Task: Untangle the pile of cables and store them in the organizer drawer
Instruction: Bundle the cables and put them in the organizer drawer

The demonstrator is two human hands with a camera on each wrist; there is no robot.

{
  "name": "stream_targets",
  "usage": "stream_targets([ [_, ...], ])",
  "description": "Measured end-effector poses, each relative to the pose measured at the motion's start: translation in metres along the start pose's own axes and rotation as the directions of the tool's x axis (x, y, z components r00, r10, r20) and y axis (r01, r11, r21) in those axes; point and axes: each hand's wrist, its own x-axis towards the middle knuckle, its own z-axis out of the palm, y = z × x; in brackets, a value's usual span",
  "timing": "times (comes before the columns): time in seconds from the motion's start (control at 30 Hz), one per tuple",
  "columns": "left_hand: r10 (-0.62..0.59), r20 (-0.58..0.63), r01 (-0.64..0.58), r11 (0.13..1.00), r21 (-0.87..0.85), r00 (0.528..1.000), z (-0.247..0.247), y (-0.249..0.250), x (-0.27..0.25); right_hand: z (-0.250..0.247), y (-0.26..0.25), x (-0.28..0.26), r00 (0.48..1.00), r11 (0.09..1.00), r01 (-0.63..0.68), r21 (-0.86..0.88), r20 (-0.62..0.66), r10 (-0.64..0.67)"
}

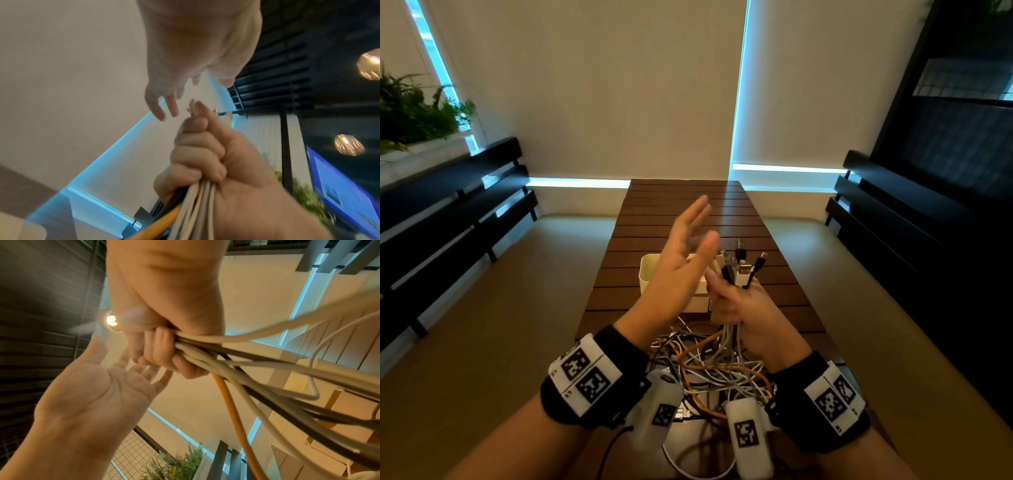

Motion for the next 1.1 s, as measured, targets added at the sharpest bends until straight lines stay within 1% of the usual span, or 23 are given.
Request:
stream_targets([
  [0.03, -0.018, -0.031, 0.017, 1.0, -0.015, 0.999, -0.004, 0.0, 0.001, 0.0, -0.003, -0.001, 0.999, 0.999, -0.034, -0.015, 0.02, 0.034],
  [0.1, -0.017, -0.074, 0.027, 0.99, 0.136, 0.997, -0.007, -0.005, 0.0, 0.001, -0.013, -0.007, 0.996, 0.997, -0.065, -0.041, 0.052, 0.067],
  [0.17, -0.001, -0.107, 0.025, 0.976, 0.217, 0.994, -0.008, -0.011, -0.002, 0.003, -0.013, -0.008, 0.995, 0.995, -0.083, -0.048, 0.05, 0.086],
  [0.27, 0.018, -0.118, 0.007, 0.977, 0.211, 0.993, -0.012, -0.011, -0.002, 0.006, -0.009, -0.007, 0.991, 0.989, -0.114, -0.091, 0.055, 0.12],
  [0.3, 0.039, -0.092, -0.018, 0.976, 0.217, 0.995, -0.013, -0.009, -0.001, 0.007, -0.008, -0.006, 0.991, 0.988, -0.11, -0.107, 0.063, 0.117],
  [0.4, 0.136, 0.057, -0.147, 0.928, 0.341, 0.989, -0.015, -0.007, 0.005, 0.007, -0.008, -0.008, 0.987, 0.988, -0.095, -0.119, 0.118, 0.109],
  [0.43, 0.137, 0.092, -0.161, 0.925, 0.345, 0.986, -0.017, -0.006, 0.007, 0.006, -0.007, -0.007, 0.985, 0.991, -0.084, -0.107, 0.141, 0.099],
  [0.5, 0.079, 0.158, -0.114, 0.967, 0.227, 0.984, -0.025, -0.006, 0.011, 0.004, -0.007, -0.008, 0.98, 0.997, -0.054, -0.056, 0.187, 0.064],
  [0.53, 0.055, 0.215, -0.089, 0.984, 0.151, 0.975, -0.03, -0.006, 0.012, 0.002, -0.007, -0.007, 0.977, 0.999, -0.041, -0.023, 0.208, 0.045],
  [0.57, 0.05, 0.263, -0.08, 0.991, 0.103, 0.964, -0.035, -0.008, 0.013, 0.0, -0.006, -0.006, 0.974, 0.999, -0.032, 0.001, 0.224, 0.031],
  [0.6, 0.06, 0.292, -0.089, 0.992, 0.09, 0.955, -0.038, -0.01, 0.013, -0.002, -0.006, -0.005, 0.971, 1.0, -0.027, 0.011, 0.237, 0.024],
  [0.7, 0.107, 0.306, -0.147, 0.983, 0.11, 0.946, -0.039, -0.013, 0.016, -0.002, -0.007, -0.003, 0.963, 0.999, -0.036, -0.038, 0.267, 0.045],
  [0.73, 0.123, 0.332, -0.172, 0.978, 0.122, 0.935, -0.038, -0.013, 0.017, -0.002, -0.007, -0.003, 0.958, 0.998, -0.035, -0.053, 0.283, 0.048],
  [0.8, 0.124, 0.383, -0.208, 0.96, 0.186, 0.915, -0.038, -0.014, 0.02, -0.002, -0.01, -0.003, 0.949, 0.994, -0.048, -0.101, 0.306, 0.077],
  [0.87, 0.122, 0.411, -0.244, 0.935, 0.257, 0.903, -0.039, -0.013, 0.022, -0.003, -0.012, -0.002, 0.948, 0.987, -0.076, -0.14, 0.295, 0.115],
  [0.93, 0.136, 0.419, -0.303, 0.881, 0.362, 0.898, -0.042, -0.014, 0.025, -0.006, -0.014, -0.002, 0.953, 0.982, -0.108, -0.153, 0.264, 0.146],
  [1.0, 0.144, 0.426, -0.363, 0.789, 0.495, 0.893, -0.046, -0.014, 0.029, -0.007, -0.015, -0.003, 0.954, 0.977, -0.132, -0.166, 0.245, 0.17],
  [1.03, 0.125, 0.432, -0.36, 0.775, 0.519, 0.893, -0.048, -0.015, 0.031, -0.008, -0.015, -0.002, 0.953, 0.975, -0.14, -0.171, 0.243, 0.18],
  [1.07, 0.099, 0.437, -0.334, 0.796, 0.505, 0.894, -0.048, -0.014, 0.032, -0.008, -0.015, -0.002, 0.953, 0.974, -0.146, -0.171, 0.242, 0.185],
  [1.1, 0.071, 0.436, -0.291, 0.837, 0.463, 0.897, -0.048, -0.013, 0.031, -0.007, -0.015, -0.002, 0.953, 0.974, -0.152, -0.17, 0.237, 0.19],
])
